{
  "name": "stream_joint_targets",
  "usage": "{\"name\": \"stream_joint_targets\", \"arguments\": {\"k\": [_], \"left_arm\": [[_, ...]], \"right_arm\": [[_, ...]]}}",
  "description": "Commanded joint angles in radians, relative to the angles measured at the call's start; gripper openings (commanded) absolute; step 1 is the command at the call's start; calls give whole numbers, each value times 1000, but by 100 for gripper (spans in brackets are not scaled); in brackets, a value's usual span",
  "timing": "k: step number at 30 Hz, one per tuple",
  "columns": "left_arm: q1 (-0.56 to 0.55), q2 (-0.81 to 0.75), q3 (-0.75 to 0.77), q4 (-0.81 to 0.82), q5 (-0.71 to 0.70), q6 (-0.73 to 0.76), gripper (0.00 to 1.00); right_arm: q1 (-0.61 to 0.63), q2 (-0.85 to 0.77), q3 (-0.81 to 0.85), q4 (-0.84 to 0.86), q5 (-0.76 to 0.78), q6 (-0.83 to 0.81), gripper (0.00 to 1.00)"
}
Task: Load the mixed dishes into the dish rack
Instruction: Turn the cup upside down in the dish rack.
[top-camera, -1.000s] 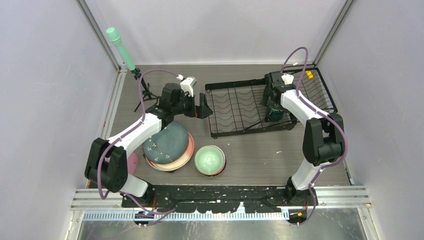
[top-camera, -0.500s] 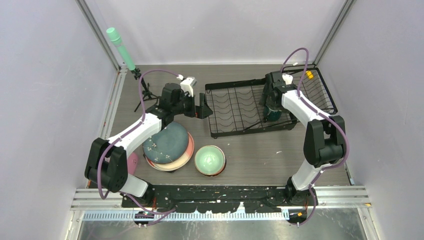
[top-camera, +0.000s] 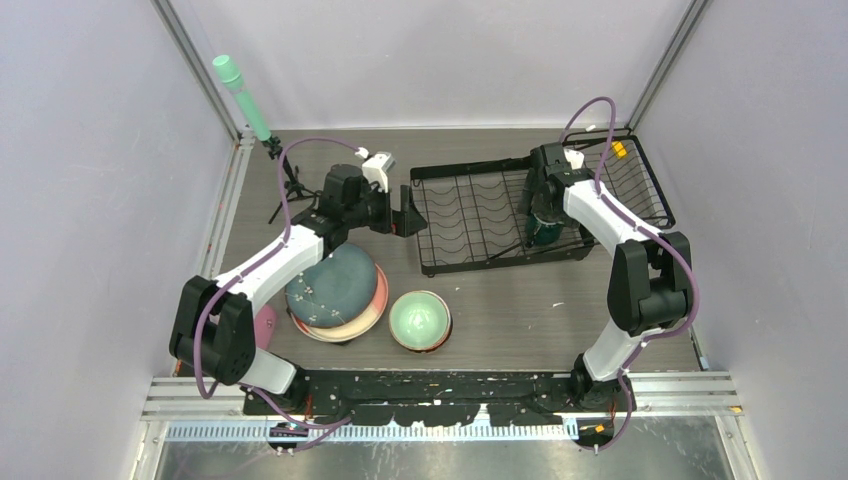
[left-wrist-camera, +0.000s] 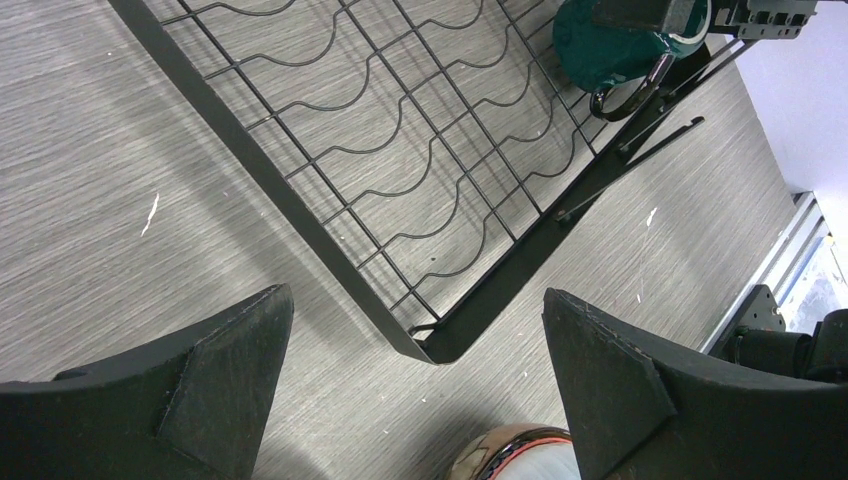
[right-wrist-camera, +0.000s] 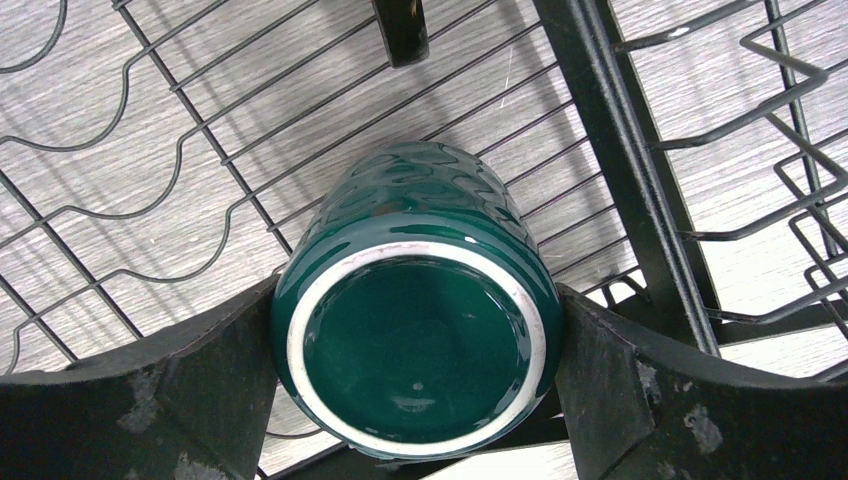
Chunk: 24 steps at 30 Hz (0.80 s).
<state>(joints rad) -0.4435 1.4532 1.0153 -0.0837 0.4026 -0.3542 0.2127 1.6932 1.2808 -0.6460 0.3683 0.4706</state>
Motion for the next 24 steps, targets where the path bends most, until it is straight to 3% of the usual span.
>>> {"name": "stream_joint_targets", "arguments": {"k": [1,9,20,24], "left_arm": [[-10,2,46,-4,29,29,98],[-12,-1,47,-12,32,38,98],[-13,10,60,-36,20,31,98],[-12,4,55,-34,4,34,98]], "right_arm": [[-2,-30,41,4,42,-24,91],[-2,-44,32,10,7,-44,99],[-1,-54,18,16,61,-29,100],[0,-140,-39,105,-33,-35,100]]}}
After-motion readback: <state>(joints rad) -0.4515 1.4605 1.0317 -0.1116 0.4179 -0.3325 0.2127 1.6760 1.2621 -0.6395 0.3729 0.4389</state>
